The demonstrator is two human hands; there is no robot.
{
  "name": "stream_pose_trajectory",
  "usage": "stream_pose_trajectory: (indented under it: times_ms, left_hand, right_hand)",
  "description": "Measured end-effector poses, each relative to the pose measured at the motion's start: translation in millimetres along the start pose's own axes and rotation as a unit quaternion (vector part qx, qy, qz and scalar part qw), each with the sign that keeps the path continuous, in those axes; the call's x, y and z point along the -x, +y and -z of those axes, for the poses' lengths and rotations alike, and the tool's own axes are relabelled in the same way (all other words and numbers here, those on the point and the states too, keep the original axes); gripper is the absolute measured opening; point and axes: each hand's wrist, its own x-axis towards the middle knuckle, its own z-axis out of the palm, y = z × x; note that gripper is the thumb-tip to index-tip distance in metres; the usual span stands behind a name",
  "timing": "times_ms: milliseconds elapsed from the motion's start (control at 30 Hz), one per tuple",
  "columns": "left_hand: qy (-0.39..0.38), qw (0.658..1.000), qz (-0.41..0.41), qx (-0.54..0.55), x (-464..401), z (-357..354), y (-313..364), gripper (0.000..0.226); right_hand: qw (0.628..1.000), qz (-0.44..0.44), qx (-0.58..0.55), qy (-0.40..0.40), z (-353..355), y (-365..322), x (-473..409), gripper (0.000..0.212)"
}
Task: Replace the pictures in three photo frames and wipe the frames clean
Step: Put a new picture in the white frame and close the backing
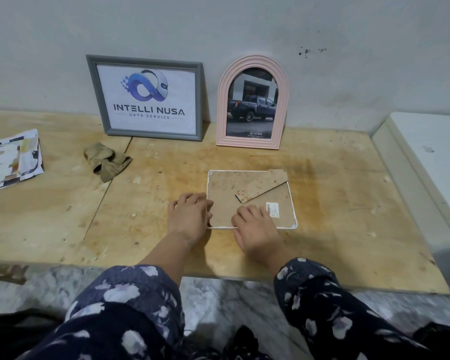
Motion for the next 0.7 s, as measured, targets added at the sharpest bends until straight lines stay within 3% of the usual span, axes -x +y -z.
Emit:
stream_pose_trajectory:
  times_ms: [233, 367, 533, 700]
  left_hand:
    - [-0.053, 0.994, 0.093, 0.036, -11.2, 10.4, 11.7, 0.034]
    - [-0.057, 0.989, 0.108, 0.086, -12.8, 6.5, 10.9, 0.038]
    - [0.018, 0.969, 0.154, 0.191, -0.4, -4.8, 0.5, 0.036]
    - [0.07, 0.92, 0.227, 0.311, -3.4, 2.3, -6.7, 0.032]
  right_hand:
    - [1.0, -0.005, 0.013, 0.011, -7.8, -3.6, -2.6, 0.017]
    - [0.998, 0.016, 0.062, -0.026, -1.5, -5.0, -12.4, 0.015]
    - [0.987, 0.072, 0.064, -0.13, 18.5, -3.6, -27.2, 0.028]
    - [0.992, 0.031, -0.013, -0.124, 33.3, -9.9, -41.6, 0.024]
